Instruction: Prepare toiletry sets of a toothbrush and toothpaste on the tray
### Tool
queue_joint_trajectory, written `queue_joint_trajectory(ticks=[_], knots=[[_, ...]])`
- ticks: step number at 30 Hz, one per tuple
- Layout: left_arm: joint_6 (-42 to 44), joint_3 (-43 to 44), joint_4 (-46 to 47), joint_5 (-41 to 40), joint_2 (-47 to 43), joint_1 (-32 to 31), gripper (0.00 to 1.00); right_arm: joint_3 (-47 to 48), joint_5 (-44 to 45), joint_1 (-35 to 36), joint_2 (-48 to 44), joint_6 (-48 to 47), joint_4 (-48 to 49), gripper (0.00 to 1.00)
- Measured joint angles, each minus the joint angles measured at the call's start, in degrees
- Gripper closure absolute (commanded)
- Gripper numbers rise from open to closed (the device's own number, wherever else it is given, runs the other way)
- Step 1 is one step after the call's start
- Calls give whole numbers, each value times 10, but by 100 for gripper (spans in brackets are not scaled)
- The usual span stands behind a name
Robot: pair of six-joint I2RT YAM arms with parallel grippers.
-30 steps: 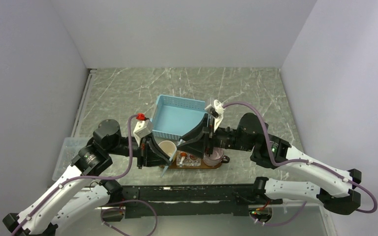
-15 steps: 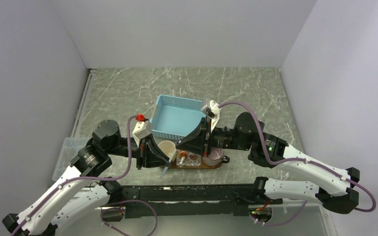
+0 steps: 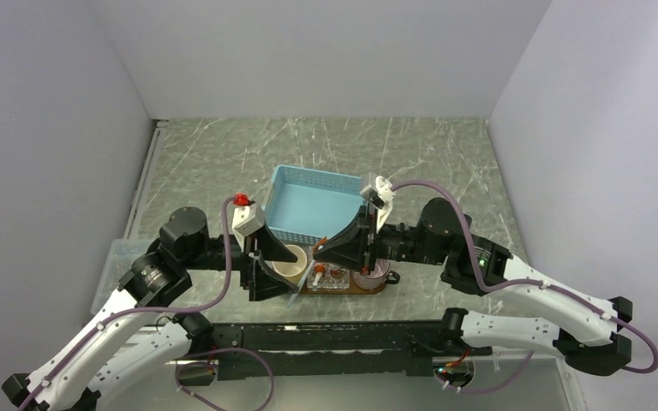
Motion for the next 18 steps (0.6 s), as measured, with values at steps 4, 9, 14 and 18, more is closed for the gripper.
queue_joint_trajectory(ticks=[4,9,14,18], knots=[[3,12,-18,-40,-1,0,1,9,23,0,-19,-19,-39,100],[10,32,-38,-92,-3,0,1,39,55,0,-22,-52,-97,100],[25,54,-64,-143,-9,0,1,52,86,0,-30,-84,-147,100],[36,62,-86,-178,-14,0,1,75,114,1,-28,-106,-192,100]])
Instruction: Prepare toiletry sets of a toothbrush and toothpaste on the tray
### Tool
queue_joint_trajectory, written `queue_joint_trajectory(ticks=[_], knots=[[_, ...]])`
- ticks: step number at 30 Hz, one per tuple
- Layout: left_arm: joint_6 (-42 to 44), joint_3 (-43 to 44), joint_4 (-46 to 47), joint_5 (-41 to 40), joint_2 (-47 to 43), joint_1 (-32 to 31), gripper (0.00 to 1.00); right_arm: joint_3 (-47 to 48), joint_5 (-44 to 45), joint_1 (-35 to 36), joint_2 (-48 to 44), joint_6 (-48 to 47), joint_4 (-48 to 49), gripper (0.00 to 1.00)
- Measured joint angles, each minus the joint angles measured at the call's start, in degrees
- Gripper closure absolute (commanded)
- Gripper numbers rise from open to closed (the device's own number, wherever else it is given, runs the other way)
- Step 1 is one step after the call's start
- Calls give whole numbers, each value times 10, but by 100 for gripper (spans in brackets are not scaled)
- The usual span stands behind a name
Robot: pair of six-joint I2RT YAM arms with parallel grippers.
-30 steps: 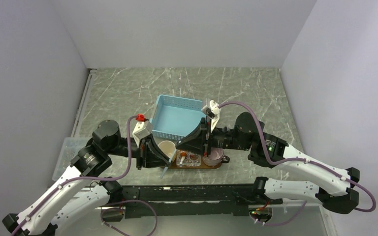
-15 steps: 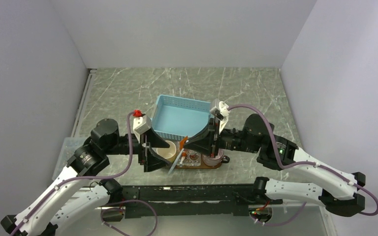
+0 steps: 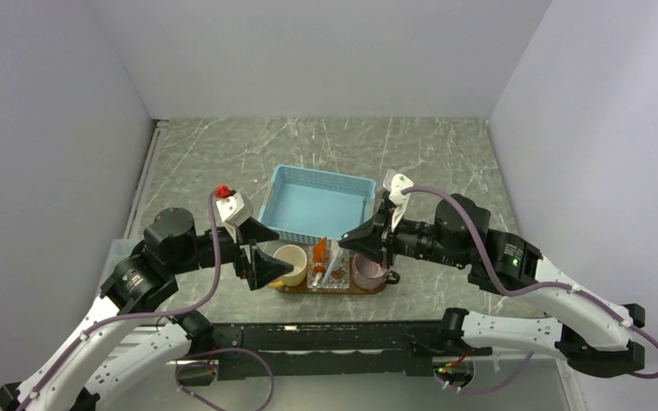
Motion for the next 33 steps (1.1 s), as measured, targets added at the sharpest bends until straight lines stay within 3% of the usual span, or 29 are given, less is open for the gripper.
queue_joint_trajectory(ticks=[12,20,33], knots=[[24,-6,-33,-76,-36,0,1,41,111,32,23,-40,-73,100],[30,-32,-37,-98,-37,0,1,-31,209,84,38,-49,-45,100],[30,-48,-37,-109,-51,0,1,-111,297,126,35,-54,36,100]])
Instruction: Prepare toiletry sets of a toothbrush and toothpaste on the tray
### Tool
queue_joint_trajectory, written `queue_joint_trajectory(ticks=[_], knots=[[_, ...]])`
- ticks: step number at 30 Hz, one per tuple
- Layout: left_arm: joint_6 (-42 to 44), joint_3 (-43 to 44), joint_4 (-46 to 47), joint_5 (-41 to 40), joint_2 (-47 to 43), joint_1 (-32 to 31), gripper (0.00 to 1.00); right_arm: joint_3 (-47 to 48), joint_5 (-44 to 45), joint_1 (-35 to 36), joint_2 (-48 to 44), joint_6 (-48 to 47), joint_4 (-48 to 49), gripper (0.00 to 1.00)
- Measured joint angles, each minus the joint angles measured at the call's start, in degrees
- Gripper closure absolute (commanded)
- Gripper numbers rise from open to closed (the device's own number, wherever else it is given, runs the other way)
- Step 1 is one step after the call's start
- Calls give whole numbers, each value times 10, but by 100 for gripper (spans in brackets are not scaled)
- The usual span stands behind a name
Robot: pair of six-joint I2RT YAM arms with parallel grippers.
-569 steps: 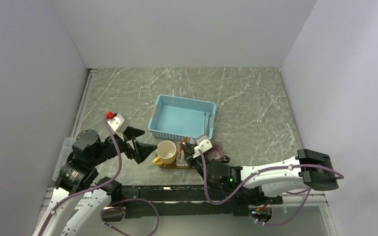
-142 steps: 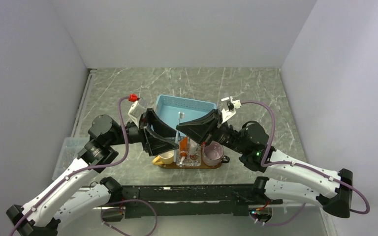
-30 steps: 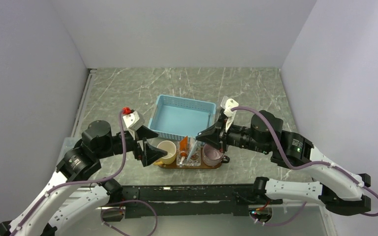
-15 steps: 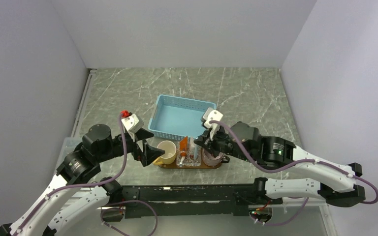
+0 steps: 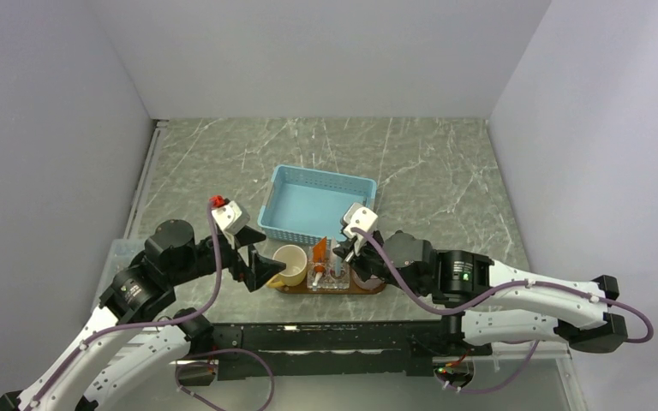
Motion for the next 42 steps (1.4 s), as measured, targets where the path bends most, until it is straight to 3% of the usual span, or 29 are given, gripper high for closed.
queue_joint_trajectory(ticks=[19,42], knots=[[0,-6,0,2,5,0,1,-104,44,6,-17,5,97,100],[0,-6,0,2,15,0,1,-166,61,6,-17,38,151,100]])
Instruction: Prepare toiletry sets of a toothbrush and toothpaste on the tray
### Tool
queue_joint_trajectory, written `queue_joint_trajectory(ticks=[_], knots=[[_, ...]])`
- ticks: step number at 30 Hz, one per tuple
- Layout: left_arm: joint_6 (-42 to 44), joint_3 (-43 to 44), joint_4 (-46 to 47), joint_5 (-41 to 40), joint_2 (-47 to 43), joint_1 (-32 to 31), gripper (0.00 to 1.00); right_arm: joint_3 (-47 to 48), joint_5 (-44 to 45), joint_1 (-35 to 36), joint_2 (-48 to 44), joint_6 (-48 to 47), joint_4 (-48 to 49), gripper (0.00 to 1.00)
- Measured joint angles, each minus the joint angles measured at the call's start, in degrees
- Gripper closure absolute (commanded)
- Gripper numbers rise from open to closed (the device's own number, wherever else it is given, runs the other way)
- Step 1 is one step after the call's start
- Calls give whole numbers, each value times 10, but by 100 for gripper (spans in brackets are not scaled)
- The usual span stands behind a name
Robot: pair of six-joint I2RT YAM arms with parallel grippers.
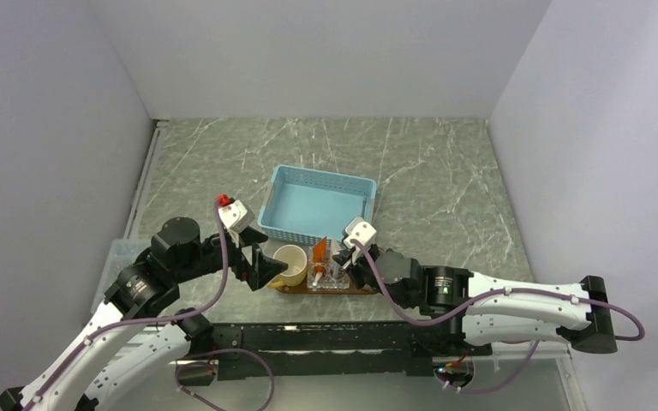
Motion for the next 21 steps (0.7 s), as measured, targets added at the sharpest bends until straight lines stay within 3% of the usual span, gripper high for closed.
queue_joint_trajectory(ticks=[21], knots=[[0,0,0,0,6,0,1,-47,43,0,-11,9,58,100]])
